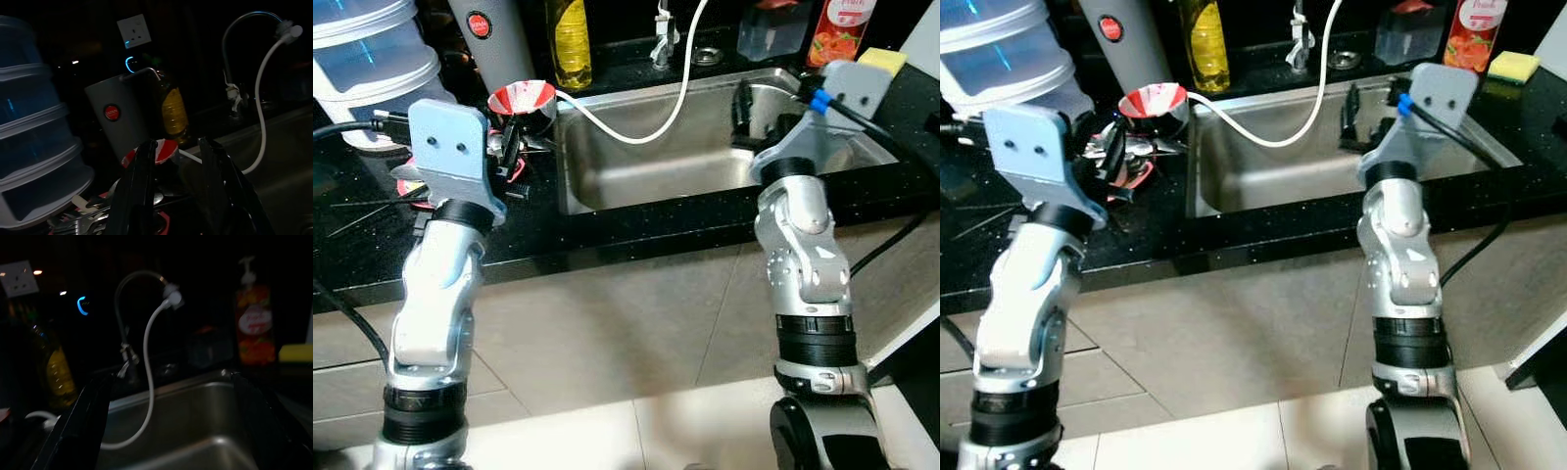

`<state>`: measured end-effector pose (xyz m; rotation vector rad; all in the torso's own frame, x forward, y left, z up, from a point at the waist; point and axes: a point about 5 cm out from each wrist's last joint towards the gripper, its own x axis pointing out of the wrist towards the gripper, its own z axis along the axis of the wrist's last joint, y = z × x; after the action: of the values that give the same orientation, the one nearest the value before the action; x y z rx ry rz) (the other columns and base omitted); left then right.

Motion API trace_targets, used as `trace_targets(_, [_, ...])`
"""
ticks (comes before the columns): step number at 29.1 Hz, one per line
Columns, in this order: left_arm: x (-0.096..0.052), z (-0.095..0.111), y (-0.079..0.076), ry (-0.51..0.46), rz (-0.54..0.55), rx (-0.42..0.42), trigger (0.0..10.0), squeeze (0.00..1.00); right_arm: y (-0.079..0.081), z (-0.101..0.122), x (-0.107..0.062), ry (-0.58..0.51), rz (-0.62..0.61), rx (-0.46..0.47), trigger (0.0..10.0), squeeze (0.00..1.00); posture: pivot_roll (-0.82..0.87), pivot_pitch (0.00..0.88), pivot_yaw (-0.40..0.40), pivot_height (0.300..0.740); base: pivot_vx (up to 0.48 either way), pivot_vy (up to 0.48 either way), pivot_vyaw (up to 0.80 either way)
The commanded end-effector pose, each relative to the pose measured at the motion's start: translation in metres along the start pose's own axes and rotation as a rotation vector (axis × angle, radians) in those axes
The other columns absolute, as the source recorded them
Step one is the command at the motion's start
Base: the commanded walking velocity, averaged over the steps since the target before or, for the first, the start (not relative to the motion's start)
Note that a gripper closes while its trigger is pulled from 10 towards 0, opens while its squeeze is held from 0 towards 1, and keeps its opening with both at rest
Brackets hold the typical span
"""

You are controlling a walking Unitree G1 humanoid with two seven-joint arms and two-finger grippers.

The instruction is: Kitchen organization

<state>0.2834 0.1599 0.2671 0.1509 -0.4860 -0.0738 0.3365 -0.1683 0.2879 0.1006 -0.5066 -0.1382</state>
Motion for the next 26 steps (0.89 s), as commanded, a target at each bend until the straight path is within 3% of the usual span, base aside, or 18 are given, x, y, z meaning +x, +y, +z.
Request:
trace_targets(1, [0.0005, 0.0030, 0.0020, -0.018, 0.017, -0.001, 10.0, 0.00, 0.0036, 0.0053, 0.0027, -0.030, 0.001, -0.010, 10.0, 0.00, 0.04, 0.000, 0.075, 0.740, 0.000, 0.000, 0.00])
trace_targets(8, [-0.0006, 0.0023, 0.0055, -0.018, 0.031, 0.009, 10.0, 0.00, 0.0018, 0.0082, 0.0065, -0.054, -0.008, -0.035, 10.0, 0.00, 0.05, 0.000, 0.068, 0.740, 0.070, 0.000, 0.00])
trace_targets(26, [0.0018, -0.0005, 0.0046, -0.009, 0.031, 0.018, 10.0, 0.00, -0.0009, 0.0015, 0.0074, -0.036, -0.026, -0.039, 10.0, 0.00, 0.05, 0.000, 0.074, 0.740, 0.324, 0.000, 0.00])
